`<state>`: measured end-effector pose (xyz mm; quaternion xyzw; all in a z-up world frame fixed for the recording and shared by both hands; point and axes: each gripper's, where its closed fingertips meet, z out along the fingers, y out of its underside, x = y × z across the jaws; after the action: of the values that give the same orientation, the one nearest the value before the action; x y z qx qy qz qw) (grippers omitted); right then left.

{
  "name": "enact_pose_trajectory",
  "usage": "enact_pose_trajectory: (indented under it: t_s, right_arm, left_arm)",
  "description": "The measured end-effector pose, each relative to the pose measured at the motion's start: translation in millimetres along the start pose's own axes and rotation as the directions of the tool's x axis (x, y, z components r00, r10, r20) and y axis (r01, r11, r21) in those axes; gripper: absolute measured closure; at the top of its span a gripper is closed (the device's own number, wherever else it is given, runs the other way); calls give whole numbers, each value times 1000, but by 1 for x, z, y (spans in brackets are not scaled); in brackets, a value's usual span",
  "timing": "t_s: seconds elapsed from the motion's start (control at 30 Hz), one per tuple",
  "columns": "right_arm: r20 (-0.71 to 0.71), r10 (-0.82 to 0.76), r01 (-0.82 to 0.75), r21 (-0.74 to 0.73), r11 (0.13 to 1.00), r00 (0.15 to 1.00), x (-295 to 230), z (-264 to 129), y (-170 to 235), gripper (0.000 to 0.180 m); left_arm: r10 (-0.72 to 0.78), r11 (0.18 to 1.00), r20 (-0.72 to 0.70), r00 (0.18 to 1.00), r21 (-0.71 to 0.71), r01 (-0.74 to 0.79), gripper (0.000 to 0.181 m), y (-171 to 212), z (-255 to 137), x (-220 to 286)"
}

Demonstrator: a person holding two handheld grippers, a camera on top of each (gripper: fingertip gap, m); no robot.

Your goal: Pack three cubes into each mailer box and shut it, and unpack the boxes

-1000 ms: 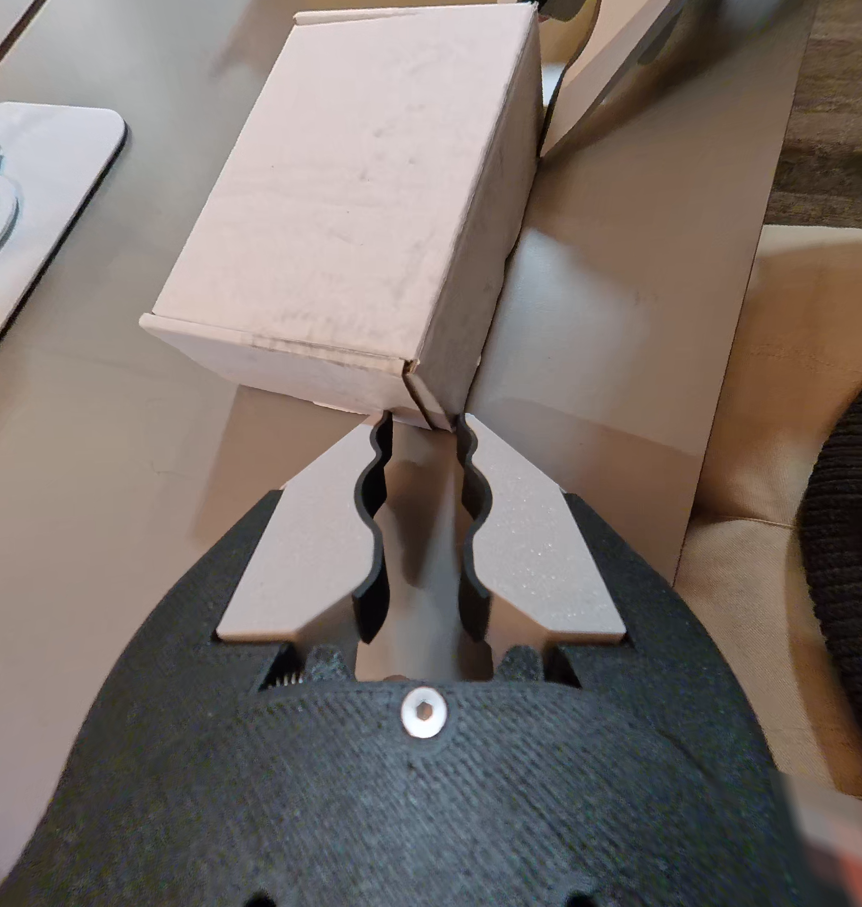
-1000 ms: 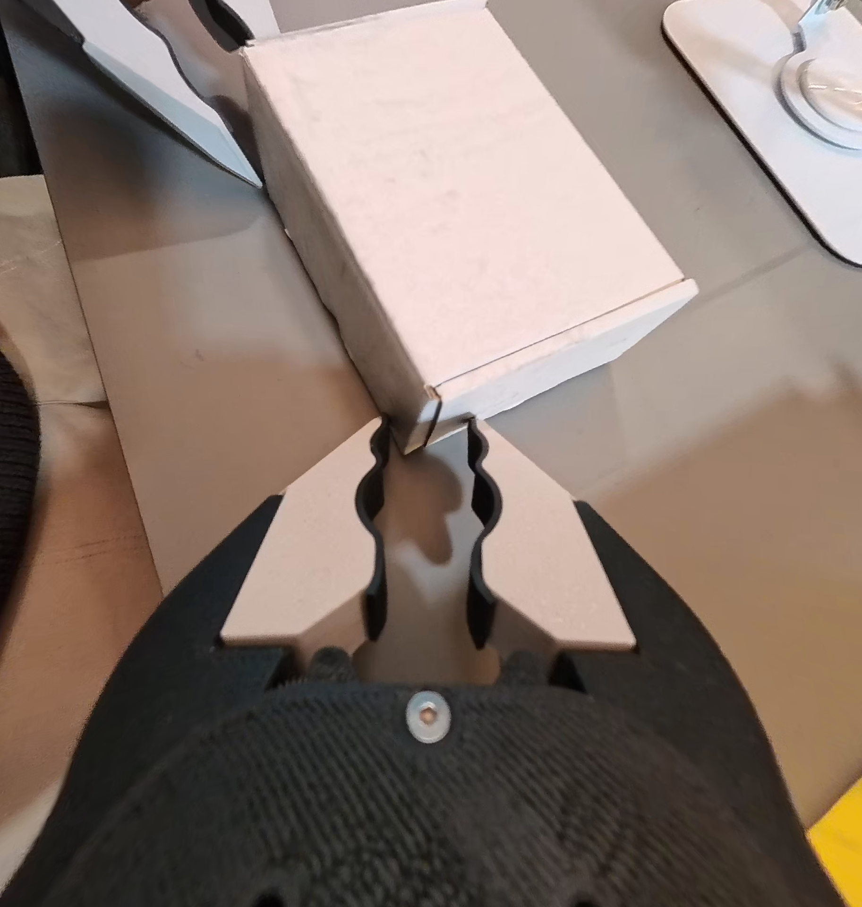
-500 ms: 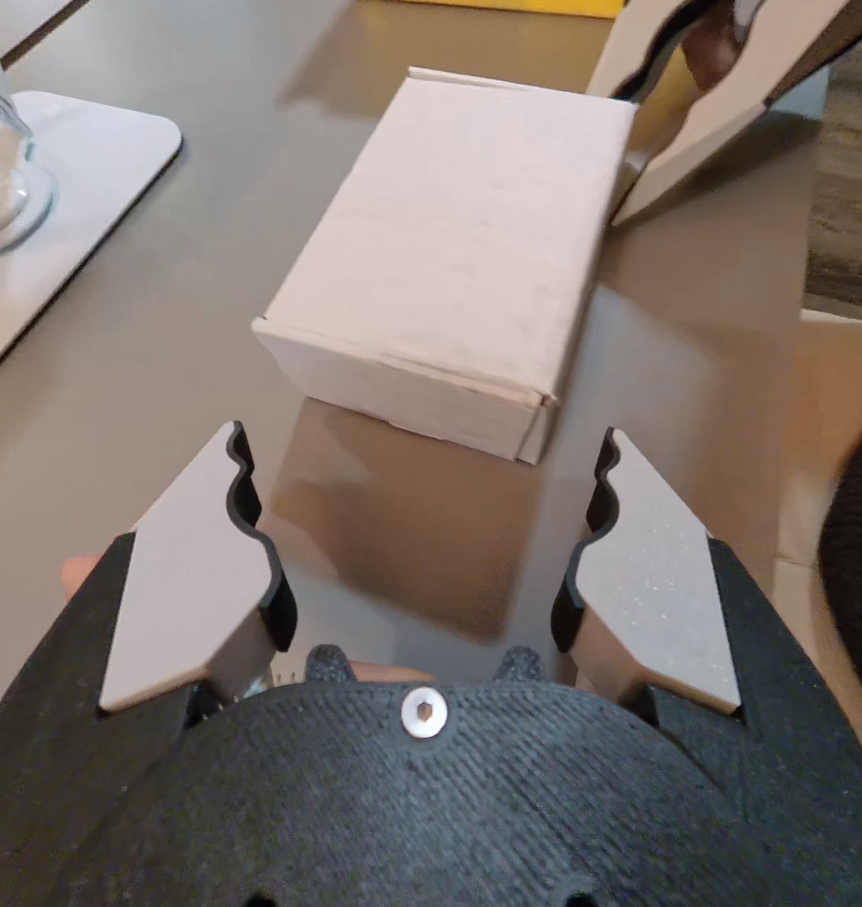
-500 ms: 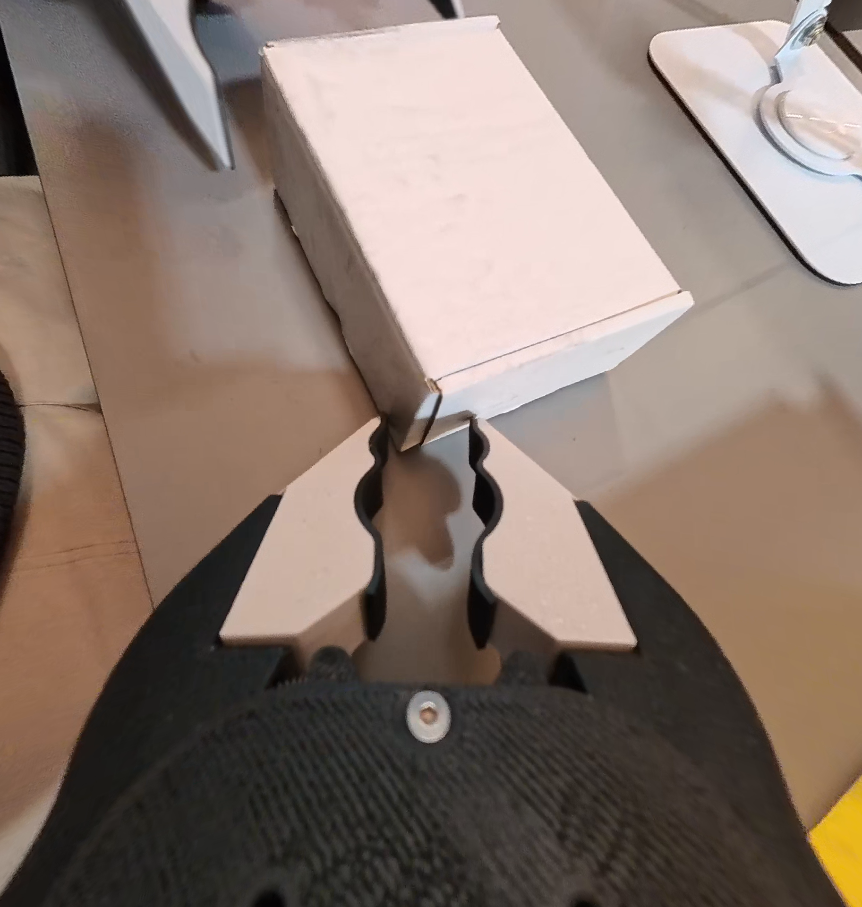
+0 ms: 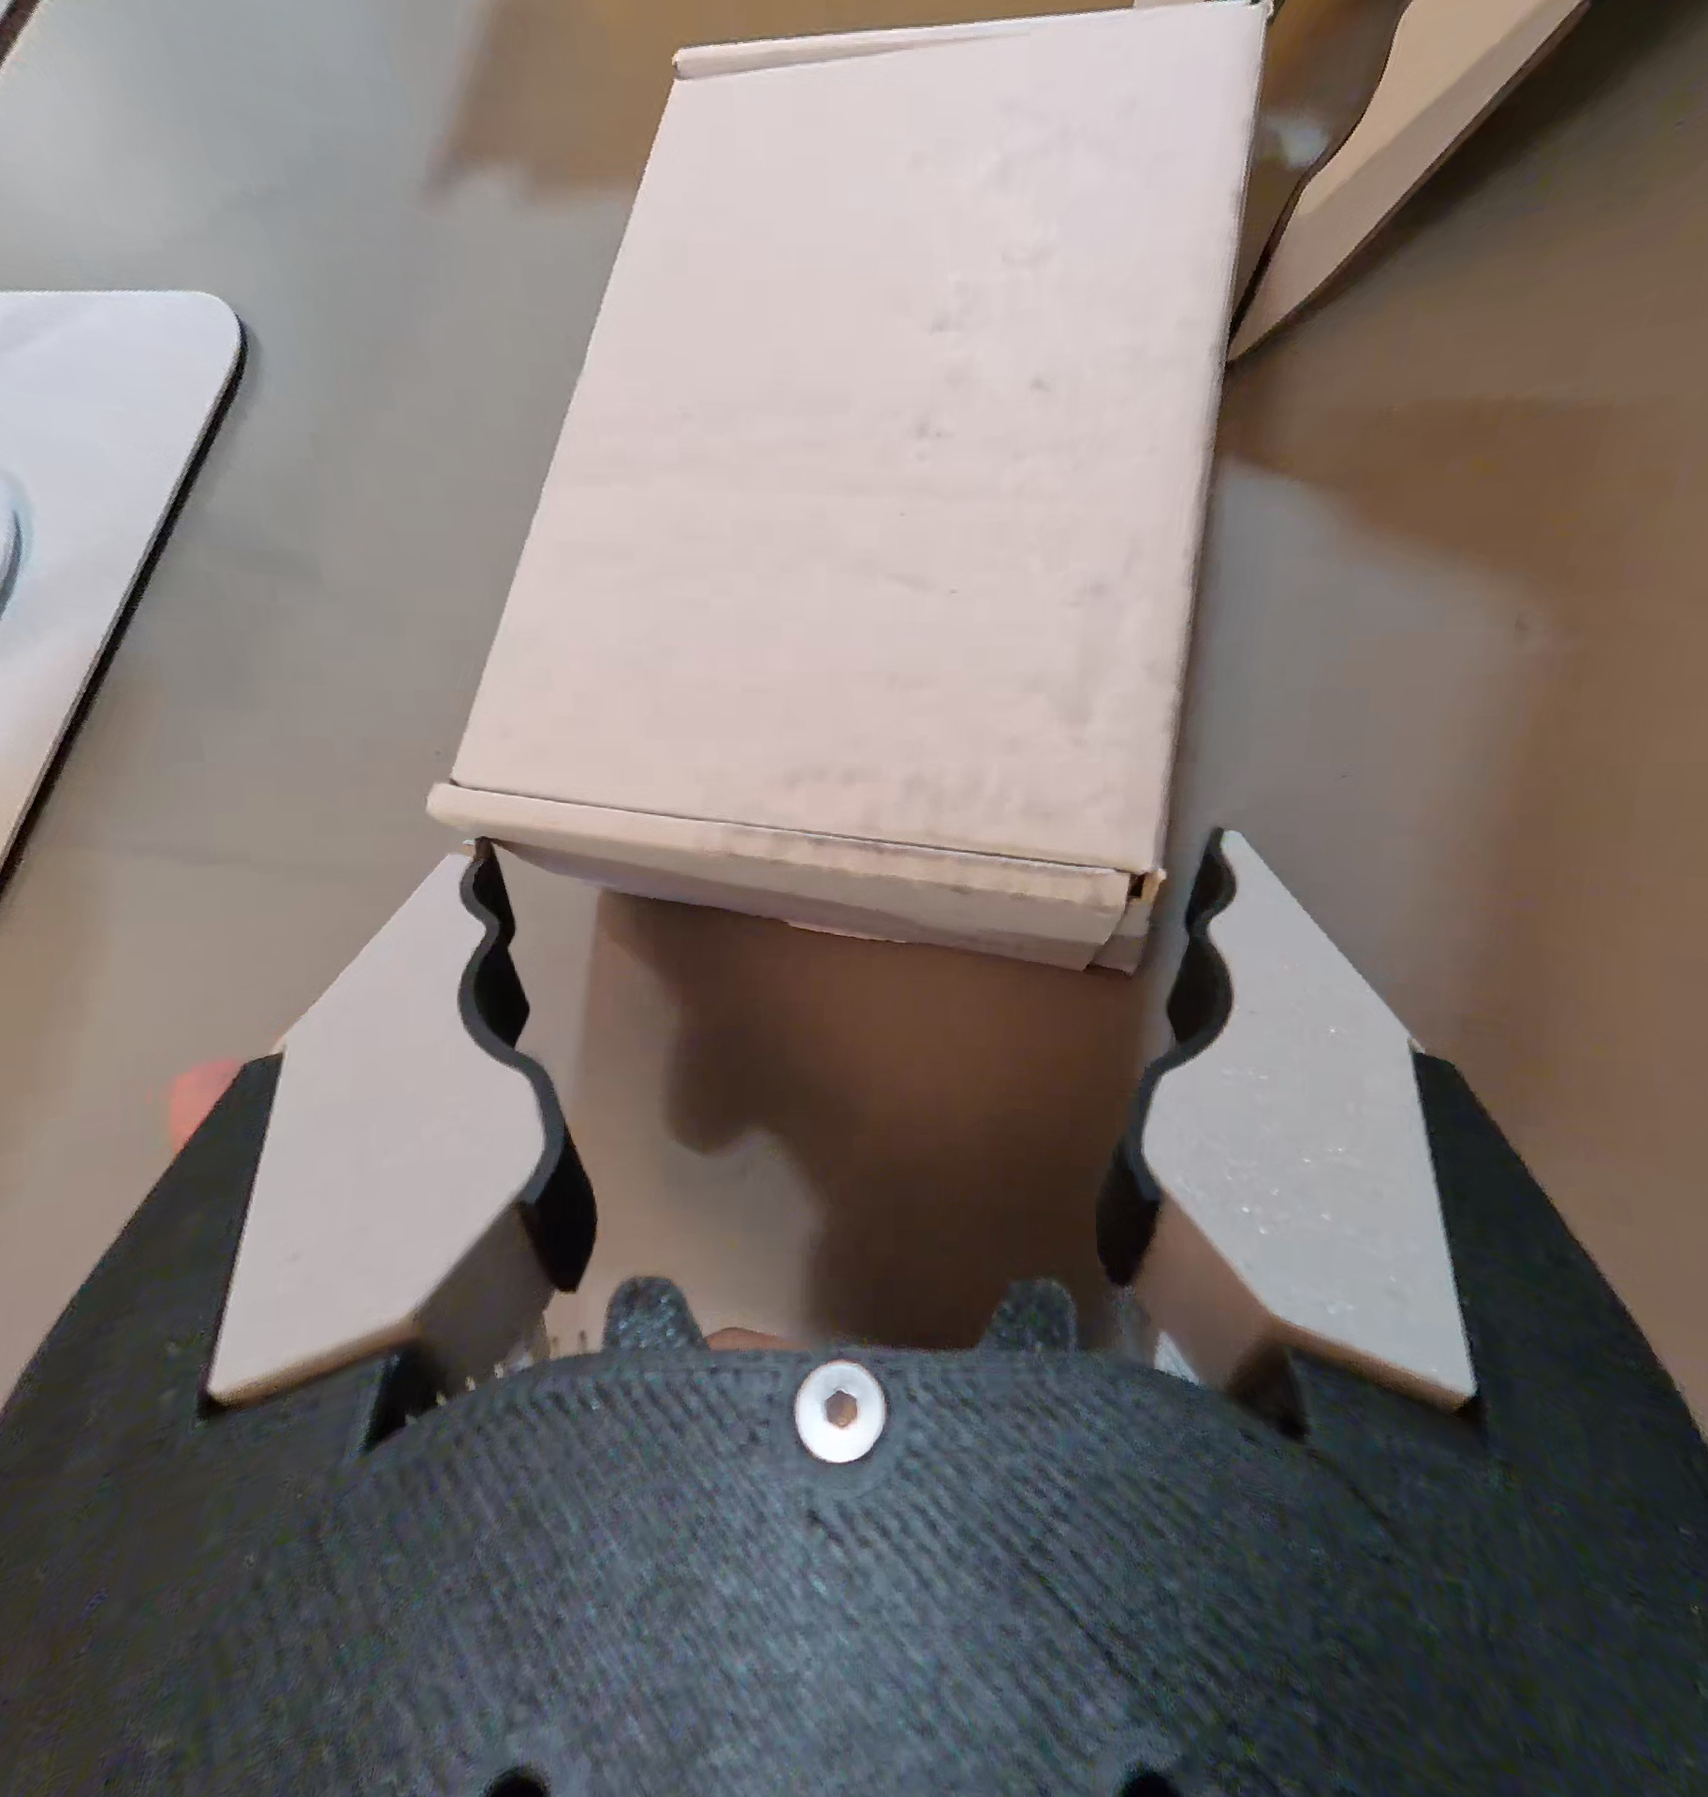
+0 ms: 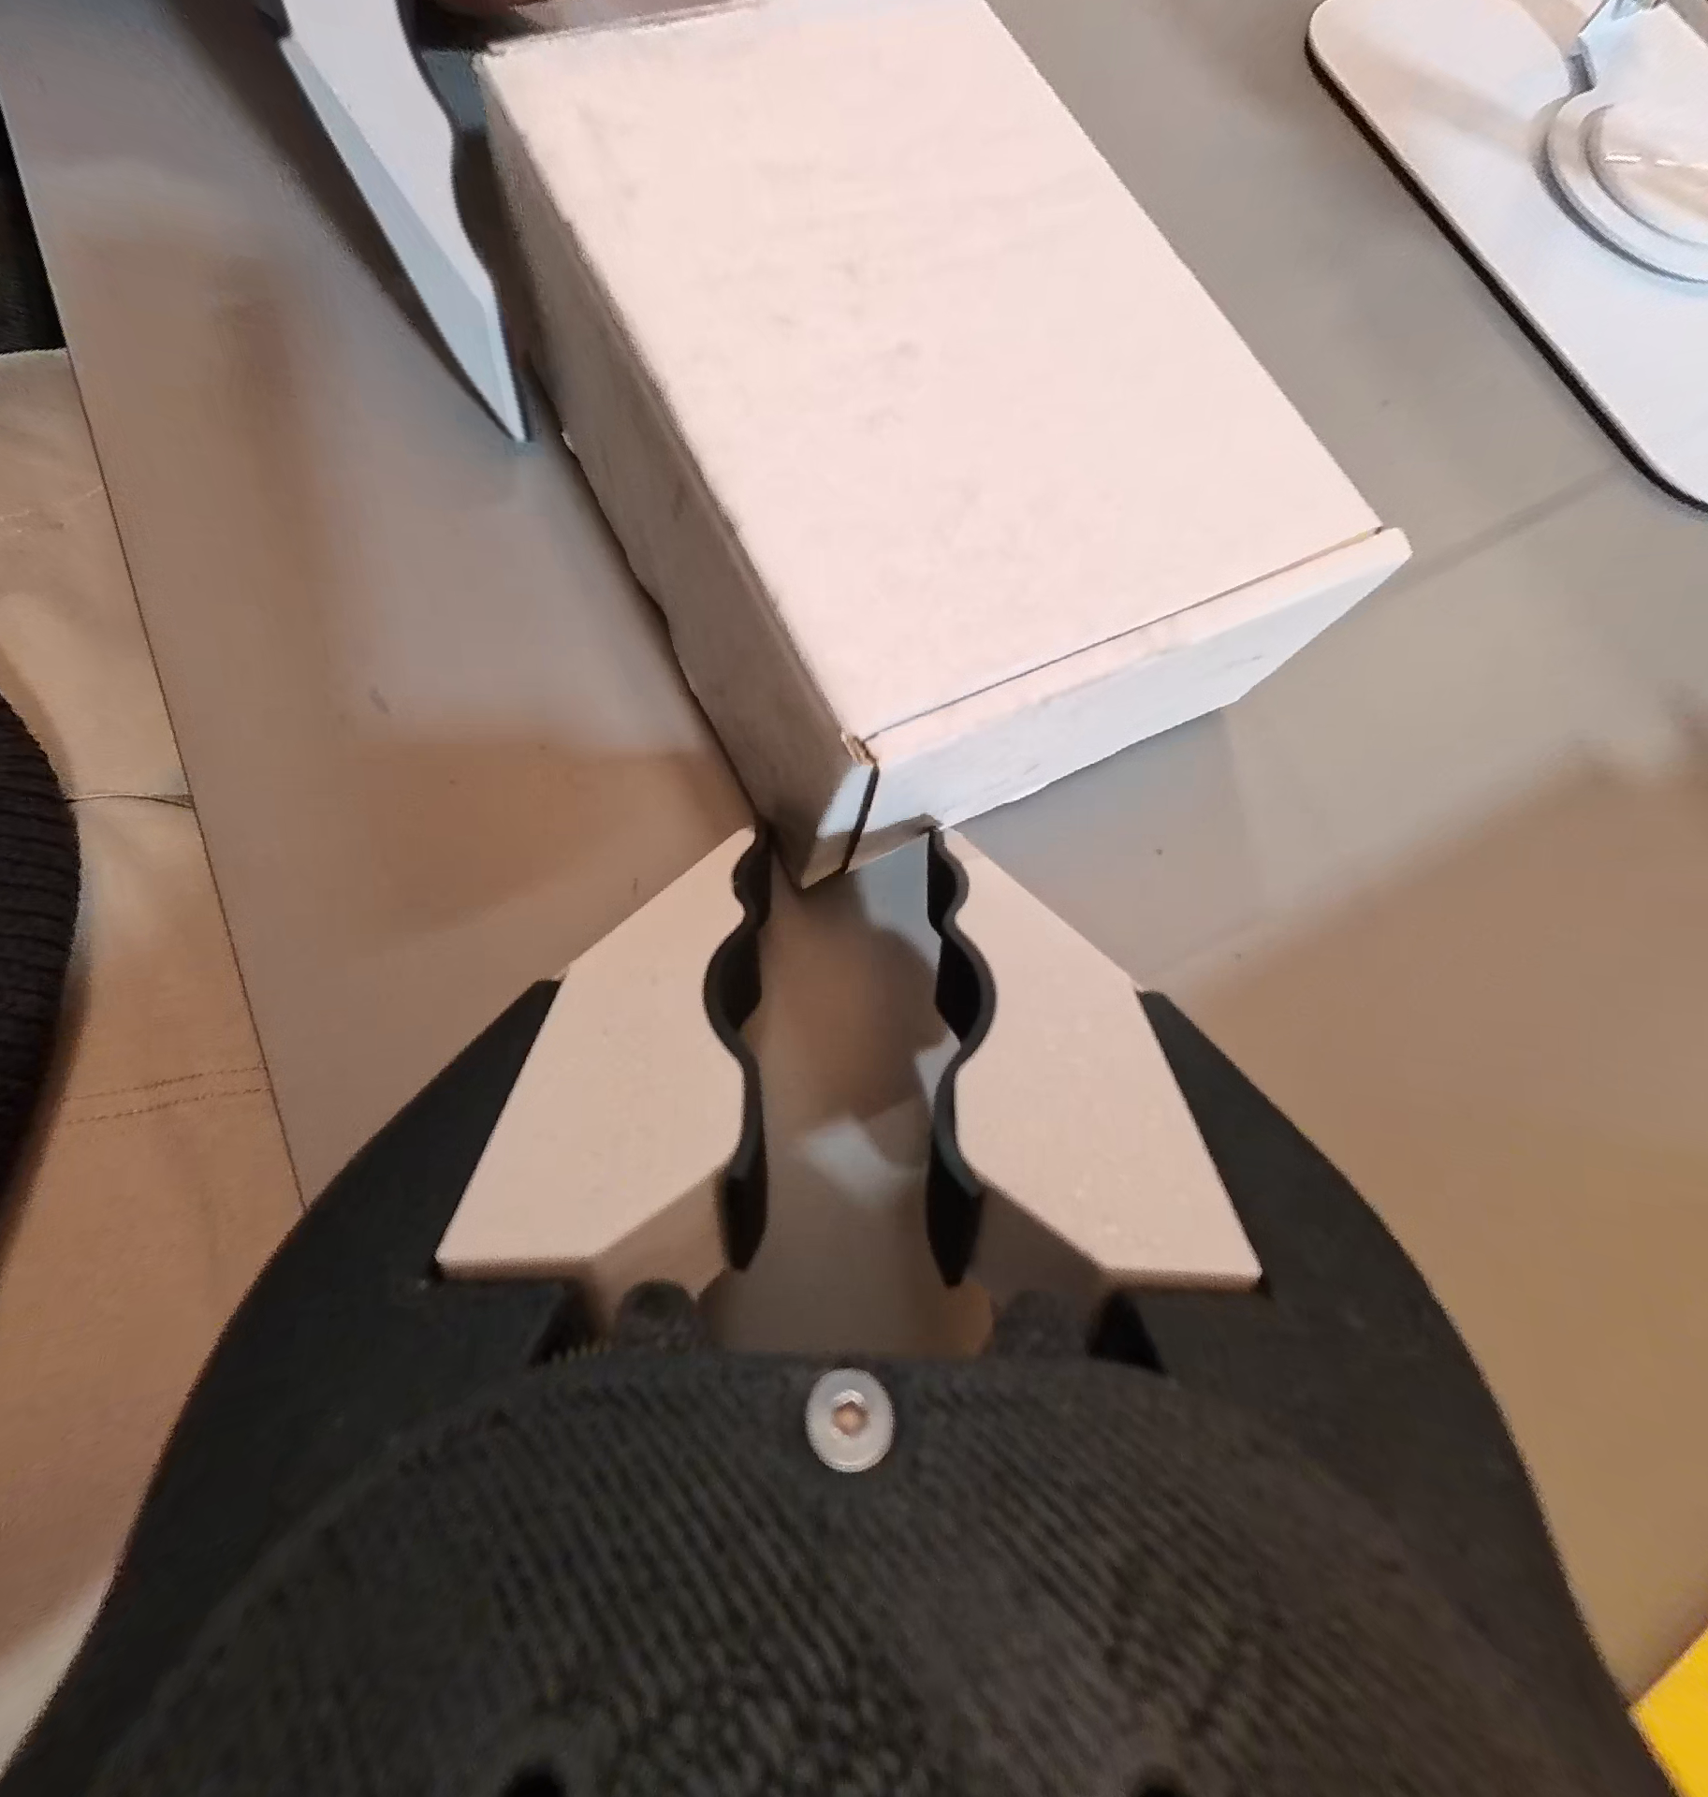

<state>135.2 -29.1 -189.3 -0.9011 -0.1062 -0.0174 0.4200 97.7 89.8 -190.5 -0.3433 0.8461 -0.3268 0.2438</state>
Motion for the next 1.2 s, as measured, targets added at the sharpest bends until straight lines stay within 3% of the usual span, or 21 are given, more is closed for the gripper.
enact_pose_trajectory:
  t_s: [0.67, 0.83, 0.87, 0.9, 1.0, 1.13, 1.2]
  right_arm:
    - [25, 9, -10, 0, 1000, 1000, -3, -1, 1, 147]
    - [8, 40, -40, 7, 999, 999, 4, -4, 3, 114]
    - [2, 45, -45, 8, 999, 999, 5, -4, 3, 108]
    - [-14, 49, -49, 6, 999, 999, 8, -4, 3, 105]
    - [-2, 33, -33, 2, 999, 999, 5, -3, 3, 101]
    - [-13, 33, -33, 2, 999, 999, 6, -3, 3, 101]
    - [-37, 53, -54, -4, 999, 998, 12, -2, 5, 88]
  left_arm:
    - [33, 999, 21, 999, 12, -33, 66, 2, -4, 0]
    - [42, 999, -5, 999, 14, -42, 70, 3, -6, 4]
    - [46, 999, -39, 998, 8, -46, 148, 7, -8, 8]
    - [43, 999, -6, 999, 0, -43, 180, 8, -8, 3]
    - [77, 997, -17, 997, -2, -77, 180, 10, -9, 8]
    - [81, 997, 71, 994, -13, -80, 156, 10, -8, -2]
    - [48, 999, 76, 996, -7, -48, 143, 10, -9, -6]
